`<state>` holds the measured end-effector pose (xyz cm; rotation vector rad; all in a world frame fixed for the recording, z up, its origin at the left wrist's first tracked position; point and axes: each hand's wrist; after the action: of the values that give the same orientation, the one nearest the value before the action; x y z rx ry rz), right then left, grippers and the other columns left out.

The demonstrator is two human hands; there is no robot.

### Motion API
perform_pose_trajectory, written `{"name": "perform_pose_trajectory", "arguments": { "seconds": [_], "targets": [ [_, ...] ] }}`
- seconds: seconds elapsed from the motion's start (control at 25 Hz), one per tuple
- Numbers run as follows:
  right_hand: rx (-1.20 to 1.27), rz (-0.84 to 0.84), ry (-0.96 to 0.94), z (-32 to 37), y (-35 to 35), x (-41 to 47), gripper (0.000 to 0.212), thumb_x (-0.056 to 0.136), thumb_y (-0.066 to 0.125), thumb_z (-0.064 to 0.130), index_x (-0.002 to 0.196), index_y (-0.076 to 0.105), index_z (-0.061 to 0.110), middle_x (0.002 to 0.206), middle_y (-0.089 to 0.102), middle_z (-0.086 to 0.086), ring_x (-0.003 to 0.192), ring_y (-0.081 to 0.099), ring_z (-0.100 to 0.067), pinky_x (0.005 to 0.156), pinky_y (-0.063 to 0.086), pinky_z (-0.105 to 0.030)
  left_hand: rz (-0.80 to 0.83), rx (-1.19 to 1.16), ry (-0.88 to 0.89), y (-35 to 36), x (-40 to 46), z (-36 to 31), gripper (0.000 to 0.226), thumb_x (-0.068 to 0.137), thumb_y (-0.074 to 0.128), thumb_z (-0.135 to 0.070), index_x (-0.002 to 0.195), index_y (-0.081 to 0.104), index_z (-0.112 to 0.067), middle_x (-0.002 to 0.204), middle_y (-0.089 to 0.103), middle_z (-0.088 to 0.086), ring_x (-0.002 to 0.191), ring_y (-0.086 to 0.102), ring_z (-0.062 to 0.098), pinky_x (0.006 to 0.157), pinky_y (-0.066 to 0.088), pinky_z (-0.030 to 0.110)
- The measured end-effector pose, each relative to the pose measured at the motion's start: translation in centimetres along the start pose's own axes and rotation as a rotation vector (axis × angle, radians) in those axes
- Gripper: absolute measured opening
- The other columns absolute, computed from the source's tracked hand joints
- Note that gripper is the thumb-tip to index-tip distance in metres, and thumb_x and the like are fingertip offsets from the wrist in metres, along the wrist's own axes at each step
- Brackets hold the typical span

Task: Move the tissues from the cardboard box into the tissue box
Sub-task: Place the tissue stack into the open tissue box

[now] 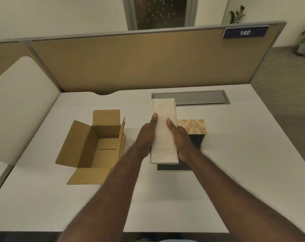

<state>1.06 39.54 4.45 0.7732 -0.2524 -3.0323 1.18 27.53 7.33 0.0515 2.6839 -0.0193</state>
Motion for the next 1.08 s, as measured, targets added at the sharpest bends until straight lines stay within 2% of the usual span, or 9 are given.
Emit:
{"name": "perform_pose_trajectory", "arguments": {
  "seconds": [0.16, 0.36, 0.52, 0.68, 0.72, 0.84, 0.96, 1.08],
  "targets": [
    [0.21, 0.101, 0.017, -2.4, -2.2, 0.7, 0.054, 0.078, 0.074, 0.045, 0.121, 0.065, 0.016, 0.119, 0.071, -0.012, 0.111, 0.067, -0.034, 0.101, 0.047, -0.057, 0.109, -0.041, -0.068, -0.4, 1.1, 2.4, 0.053, 0.092, 0.038, -0.067, 0.11, 0.064, -0.024, 0.115, 0.073, 0.009, 0.103, 0.071, 0.029, 0.092, 0.056, 0.046],
    [0.332, 0.085, 0.093, -5.2, -4.5, 1.4, 0.057, 0.076, 0.078, 0.039, 0.124, 0.066, 0.01, 0.124, 0.069, -0.016, 0.119, 0.062, -0.037, 0.106, 0.043, -0.058, 0.237, -0.069, -0.164, -0.3, 2.2, 5.5, 0.059, 0.09, 0.048, -0.064, 0.119, 0.064, -0.016, 0.104, 0.078, 0.005, 0.091, 0.075, 0.022, 0.066, 0.06, 0.03],
    [0.33, 0.024, 0.172, -6.6, -5.2, 1.2, 0.061, 0.066, 0.084, 0.038, 0.118, 0.069, 0.011, 0.118, 0.072, -0.015, 0.112, 0.066, -0.036, 0.099, 0.048, -0.057, 0.321, -0.028, -0.224, -0.3, 2.8, 7.3, 0.057, 0.084, 0.054, -0.069, 0.108, 0.072, -0.021, 0.107, 0.077, 0.006, 0.096, 0.075, 0.024, 0.07, 0.061, 0.031],
    [0.489, -0.053, 0.195, -8.2, -4.8, 1.1, 0.052, 0.079, 0.076, 0.024, 0.126, 0.062, 0.007, 0.122, 0.068, -0.022, 0.115, 0.063, -0.04, 0.103, 0.045, -0.058, 0.428, 0.04, -0.233, -0.3, 3.2, 8.6, 0.054, 0.083, 0.056, -0.07, 0.101, 0.078, -0.024, 0.112, 0.075, 0.009, 0.104, 0.072, 0.028, 0.088, 0.059, 0.042],
    [0.52, -0.067, 0.2, -8.6, -4.6, 1.0, 0.05, 0.08, 0.074, 0.022, 0.126, 0.061, 0.007, 0.122, 0.068, -0.023, 0.116, 0.062, -0.041, 0.103, 0.045, -0.059, 0.441, 0.06, -0.236, -0.4, 3.2, 8.7, 0.055, 0.082, 0.056, -0.071, 0.1, 0.077, -0.023, 0.111, 0.075, 0.009, 0.103, 0.072, 0.028, 0.088, 0.058, 0.042],
    [0.571, -0.107, 0.204, -9.6, -4.2, 0.5, 0.049, 0.076, 0.075, 0.022, 0.122, 0.062, 0.01, 0.114, 0.07, -0.022, 0.11, 0.064, -0.041, 0.1, 0.046, -0.059, 0.458, 0.142, -0.251, -0.6, 3.2, 9.1, 0.063, 0.078, 0.056, -0.074, 0.104, 0.073, -0.02, 0.108, 0.075, 0.01, 0.1, 0.072, 0.029, 0.086, 0.059, 0.039],
    [0.612, -0.152, 0.201, -10.4, -4.2, 0.3, 0.042, 0.081, 0.071, 0.023, 0.121, 0.062, 0.011, 0.109, 0.072, -0.021, 0.107, 0.064, -0.04, 0.095, 0.05, -0.057, 0.513, 0.18, -0.3, -1.0, 3.3, 9.3, 0.064, 0.077, 0.06, -0.072, 0.112, 0.069, -0.019, 0.107, 0.076, 0.007, 0.097, 0.073, 0.025, 0.081, 0.06, 0.033],
    [0.65, -0.2, 0.161, -10.6, -4.4, 0.3, 0.033, 0.084, 0.067, 0.022, 0.116, 0.063, 0.015, 0.095, 0.077, -0.017, 0.096, 0.07, -0.038, 0.079, 0.058, -0.053, 0.577, 0.241, -0.405, -2.0, 3.6, 9.8, 0.062, 0.072, 0.068, -0.067, 0.111, 0.069, -0.019, 0.1, 0.078, 0.0, 0.088, 0.075, 0.015, 0.071, 0.058, 0.024]
  ]
}}
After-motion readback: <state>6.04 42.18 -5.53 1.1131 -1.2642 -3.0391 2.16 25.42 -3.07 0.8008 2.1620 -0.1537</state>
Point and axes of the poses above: each hand's wrist, its own x-axis towards the middle knuckle, its own y-axis out of the palm, z = x × y
